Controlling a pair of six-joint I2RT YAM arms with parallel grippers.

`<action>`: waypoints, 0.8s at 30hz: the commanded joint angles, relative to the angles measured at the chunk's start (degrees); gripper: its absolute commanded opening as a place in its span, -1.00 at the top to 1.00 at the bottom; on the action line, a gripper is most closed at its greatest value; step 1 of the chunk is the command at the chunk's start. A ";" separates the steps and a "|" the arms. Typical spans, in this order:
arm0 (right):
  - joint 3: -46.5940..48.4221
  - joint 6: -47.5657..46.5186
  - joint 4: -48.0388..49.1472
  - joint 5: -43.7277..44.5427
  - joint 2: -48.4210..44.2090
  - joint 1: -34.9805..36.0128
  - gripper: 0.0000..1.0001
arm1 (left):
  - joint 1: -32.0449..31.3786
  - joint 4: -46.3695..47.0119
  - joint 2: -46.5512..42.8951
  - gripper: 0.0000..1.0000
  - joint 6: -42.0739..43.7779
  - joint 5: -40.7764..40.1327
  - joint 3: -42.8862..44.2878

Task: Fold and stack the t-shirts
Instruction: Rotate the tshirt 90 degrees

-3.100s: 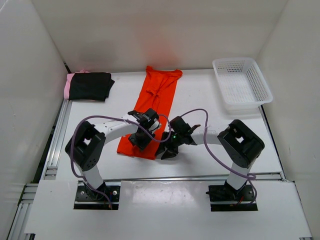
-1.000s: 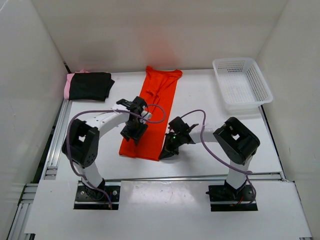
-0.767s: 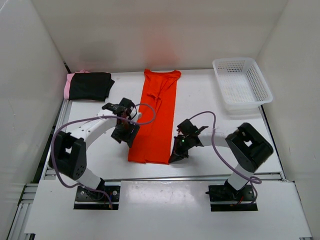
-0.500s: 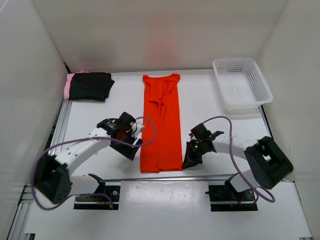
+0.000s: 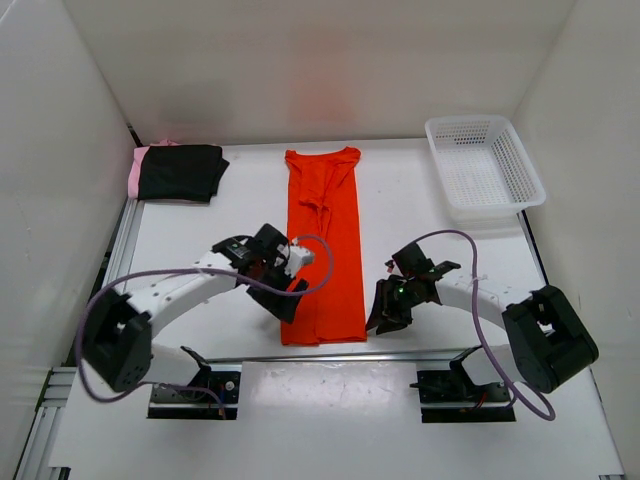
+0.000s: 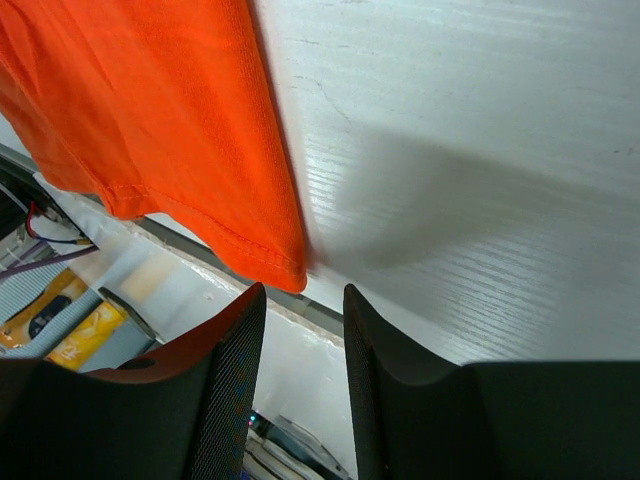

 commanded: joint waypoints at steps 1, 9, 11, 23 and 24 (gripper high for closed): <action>0.30 -0.61 -0.58 0.03 -1.56 -0.15 0.16 | 0.02 1.44 3.30 -0.72 0.01 4.42 -1.84; -1.55 3.69 0.56 4.51 -4.02 3.10 0.16 | 5.11 2.78 3.75 -0.81 0.01 0.50 2.97; -1.55 4.30 0.56 6.79 -5.33 3.71 0.16 | 9.67 2.07 0.68 -0.94 0.01 -1.02 9.89; -3.39 6.59 -0.05 16.73 -14.12 7.06 0.12 | 28.29 -6.90 -5.63 -1.00 0.01 5.47 13.31; -3.40 6.59 -0.05 17.43 -14.74 7.06 0.12 | 29.80 -6.90 -6.70 -1.00 0.01 6.69 11.89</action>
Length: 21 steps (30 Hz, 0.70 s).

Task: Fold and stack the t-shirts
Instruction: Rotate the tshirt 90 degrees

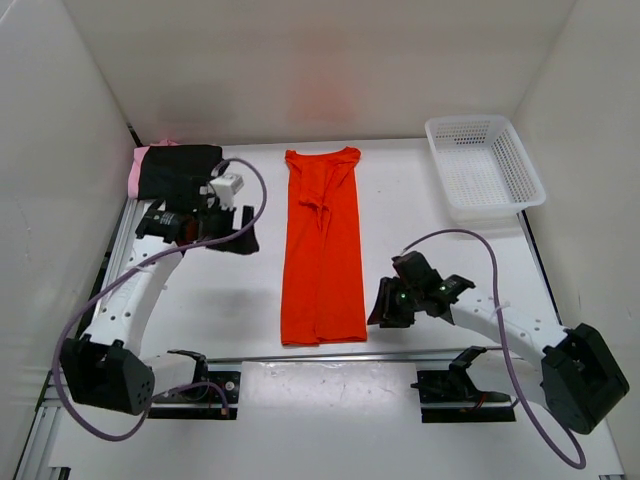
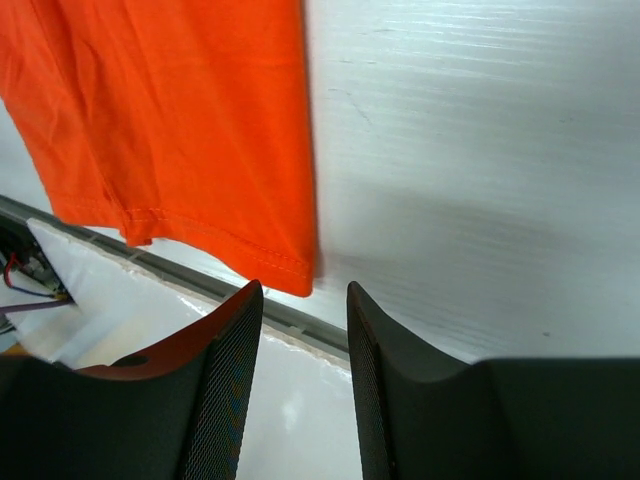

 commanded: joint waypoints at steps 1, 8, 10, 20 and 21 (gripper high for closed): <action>-2.32 2.85 -0.88 3.38 -3.20 0.87 0.12 | 6.12 -5.22 -2.90 -1.00 -0.01 7.50 -6.11; -4.53 9.53 -1.41 5.49 -5.76 3.60 0.07 | 9.21 -0.22 -12.40 -0.96 -0.01 19.39 -25.18; -4.01 12.16 -2.46 6.19 -5.76 4.92 0.07 | 9.21 2.25 -15.39 -0.88 -0.01 17.30 -30.63; 3.46 15.34 -2.47 8.38 -2.07 8.95 0.07 | 6.14 -0.12 -11.36 -0.70 -0.01 14.11 -33.38; 3.99 15.34 -2.47 9.26 -1.46 9.57 0.07 | 4.91 -0.12 -10.31 -0.70 -0.01 14.82 -32.76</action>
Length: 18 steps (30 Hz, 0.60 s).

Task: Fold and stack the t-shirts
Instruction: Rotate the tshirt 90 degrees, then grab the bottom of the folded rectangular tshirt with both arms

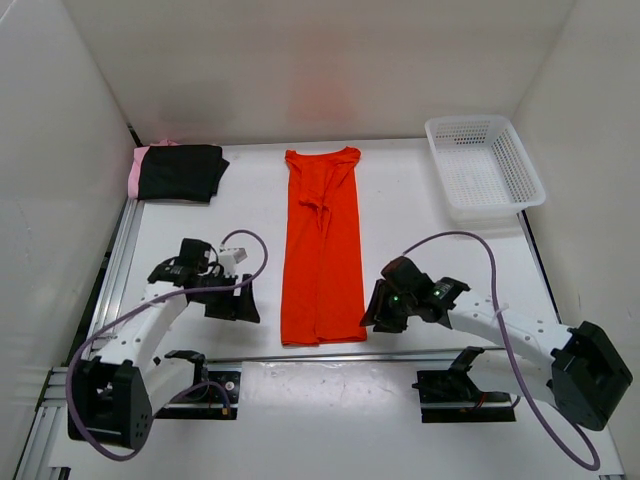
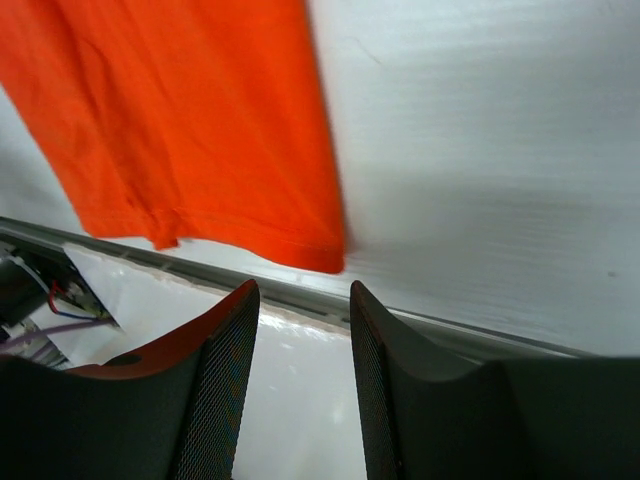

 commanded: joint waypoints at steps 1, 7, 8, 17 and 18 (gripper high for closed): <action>4.47 1.90 0.22 3.78 1.15 2.19 0.07 | -4.92 0.56 3.99 -0.70 0.32 1.42 4.04; 7.11 5.16 -0.31 7.04 4.74 3.86 0.07 | -17.14 -0.14 12.78 -0.75 0.32 -4.99 8.81; 7.64 5.16 -0.31 7.04 5.36 3.86 0.07 | -18.38 -0.14 13.84 -0.78 0.32 -4.99 9.42; 9.84 4.02 -0.31 8.09 10.20 4.92 0.07 | -22.44 1.17 25.10 -0.74 0.32 1.50 12.75; 9.84 4.02 -0.31 8.09 10.20 4.92 0.07 | -22.44 3.00 25.71 -0.69 0.32 2.30 13.28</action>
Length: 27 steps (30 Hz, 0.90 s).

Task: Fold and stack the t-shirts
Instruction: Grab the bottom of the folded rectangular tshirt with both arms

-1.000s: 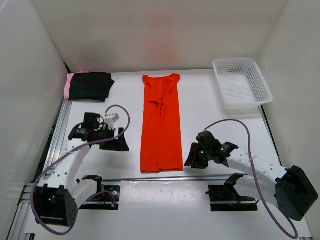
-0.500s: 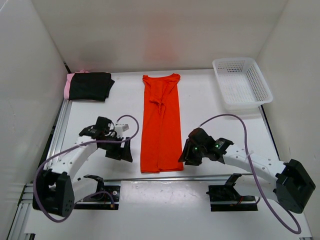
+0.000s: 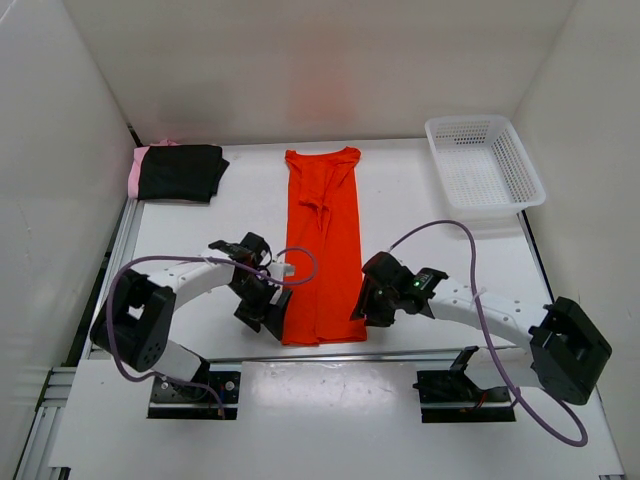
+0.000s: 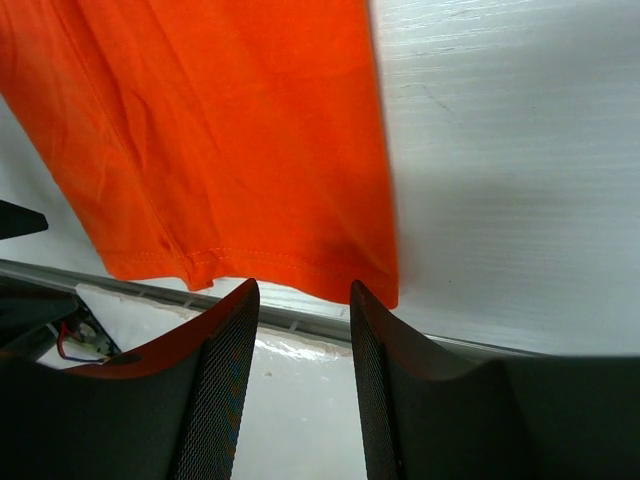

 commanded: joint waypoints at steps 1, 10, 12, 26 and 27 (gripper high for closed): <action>2.00 -0.31 -0.04 1.71 0.63 0.33 0.07 | -0.17 4.09 -0.07 -0.69 0.47 4.23 3.80; -1.86 1.88 0.48 1.71 0.01 0.86 0.07 | -0.17 8.92 2.83 -0.65 0.47 8.88 -4.89; -1.87 1.89 0.48 1.71 0.01 0.86 0.07 | -0.17 9.80 3.44 -0.65 0.47 9.41 -5.60; -4.33 3.56 2.33 1.19 0.10 1.38 0.07 | -2.00 12.09 9.94 -0.50 0.47 6.08 -1.38; -4.33 3.56 3.03 0.66 0.10 1.38 0.07 | -2.01 12.09 9.95 -0.37 0.47 5.29 -1.38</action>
